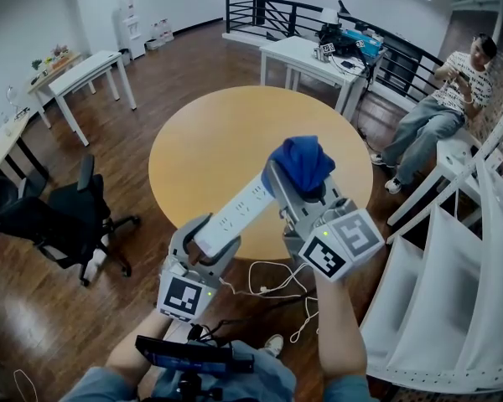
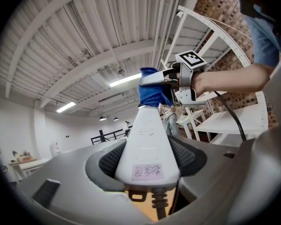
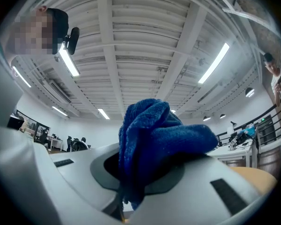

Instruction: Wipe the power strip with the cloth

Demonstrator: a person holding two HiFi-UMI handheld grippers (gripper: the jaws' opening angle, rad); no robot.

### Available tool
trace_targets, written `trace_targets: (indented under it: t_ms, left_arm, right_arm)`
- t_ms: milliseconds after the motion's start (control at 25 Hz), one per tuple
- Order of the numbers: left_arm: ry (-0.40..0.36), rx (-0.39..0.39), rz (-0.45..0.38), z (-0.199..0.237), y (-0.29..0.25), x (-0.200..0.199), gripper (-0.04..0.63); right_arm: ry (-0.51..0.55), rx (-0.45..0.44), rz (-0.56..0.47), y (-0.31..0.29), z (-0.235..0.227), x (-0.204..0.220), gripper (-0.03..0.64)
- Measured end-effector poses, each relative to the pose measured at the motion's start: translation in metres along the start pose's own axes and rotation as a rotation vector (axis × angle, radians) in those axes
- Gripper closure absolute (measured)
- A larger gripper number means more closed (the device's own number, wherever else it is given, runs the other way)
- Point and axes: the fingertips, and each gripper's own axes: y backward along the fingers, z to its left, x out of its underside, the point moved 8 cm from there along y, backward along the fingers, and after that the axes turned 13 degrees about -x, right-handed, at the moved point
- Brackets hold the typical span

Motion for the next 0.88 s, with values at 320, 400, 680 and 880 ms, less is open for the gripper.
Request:
trace_targets:
  t_ms: [320, 400, 680, 880]
  left_arm:
    - [0.001, -0.003, 0.004, -0.001, 0.0, 0.0, 0.307]
    - [0.002, -0.004, 0.004, -0.001, 0.0, -0.001, 0.307]
    - [0.001, -0.017, 0.016, 0.002, -0.002, -0.001, 0.307]
    - [0.002, -0.025, 0.018, 0.001, -0.005, -0.003, 0.307]
  right_arm:
    - [0.003, -0.011, 0.01, -0.003, 0.003, 0.0, 0.555]
    - [-0.001, -0.019, 0.013, -0.005, 0.006, 0.002, 0.555]
    - [-0.03, -0.063, 0.022, -0.013, 0.027, 0.017, 0.555]
    - [-0.037, -0.11, 0.05, -0.019, 0.043, 0.032, 0.555]
